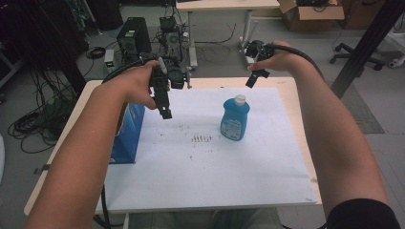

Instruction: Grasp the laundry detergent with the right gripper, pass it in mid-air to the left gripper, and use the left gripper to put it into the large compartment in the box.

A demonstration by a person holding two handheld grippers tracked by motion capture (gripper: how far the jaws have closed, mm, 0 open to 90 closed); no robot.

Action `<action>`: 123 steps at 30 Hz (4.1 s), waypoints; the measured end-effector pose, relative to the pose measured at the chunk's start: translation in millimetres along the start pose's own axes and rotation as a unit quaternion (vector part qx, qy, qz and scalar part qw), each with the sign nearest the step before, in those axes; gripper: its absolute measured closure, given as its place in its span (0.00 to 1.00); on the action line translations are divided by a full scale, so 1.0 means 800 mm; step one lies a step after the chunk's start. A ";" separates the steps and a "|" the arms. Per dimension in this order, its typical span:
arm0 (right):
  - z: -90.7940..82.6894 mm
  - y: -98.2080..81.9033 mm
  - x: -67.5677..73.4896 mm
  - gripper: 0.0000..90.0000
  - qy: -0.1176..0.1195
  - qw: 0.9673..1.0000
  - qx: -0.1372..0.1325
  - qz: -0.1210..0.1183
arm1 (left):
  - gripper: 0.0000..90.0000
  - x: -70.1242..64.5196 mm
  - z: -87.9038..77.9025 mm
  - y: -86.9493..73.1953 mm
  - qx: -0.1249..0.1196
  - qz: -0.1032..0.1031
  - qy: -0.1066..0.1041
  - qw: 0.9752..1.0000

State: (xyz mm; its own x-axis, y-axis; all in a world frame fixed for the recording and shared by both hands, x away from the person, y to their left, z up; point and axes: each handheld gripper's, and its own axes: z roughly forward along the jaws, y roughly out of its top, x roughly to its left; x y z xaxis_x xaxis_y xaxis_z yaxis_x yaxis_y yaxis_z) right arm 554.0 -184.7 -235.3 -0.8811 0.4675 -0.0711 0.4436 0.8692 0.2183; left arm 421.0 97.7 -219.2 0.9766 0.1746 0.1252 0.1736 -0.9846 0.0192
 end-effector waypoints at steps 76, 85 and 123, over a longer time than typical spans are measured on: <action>0.060 -0.134 0.104 0.05 0.032 0.997 -0.076 0.004 | 0.00 -0.098 0.025 -0.006 0.025 0.042 -0.026 0.998; 0.083 -0.134 0.116 0.05 0.037 0.993 -0.110 0.000 | 0.00 -0.100 0.029 -0.009 0.025 0.044 -0.028 0.998; 0.142 -0.147 0.131 0.03 0.032 0.962 -0.267 0.044 | 0.00 -0.100 0.041 -0.012 0.028 0.046 -0.035 0.998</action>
State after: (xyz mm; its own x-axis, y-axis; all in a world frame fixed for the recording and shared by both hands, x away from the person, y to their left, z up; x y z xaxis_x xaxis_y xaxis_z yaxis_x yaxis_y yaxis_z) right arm 428.1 -219.2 -379.0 -0.8598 0.5099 0.0279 0.3850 0.6113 0.6914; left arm 345.0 93.6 -262.0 0.9949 0.0851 0.0545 0.0876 -0.9951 -0.0459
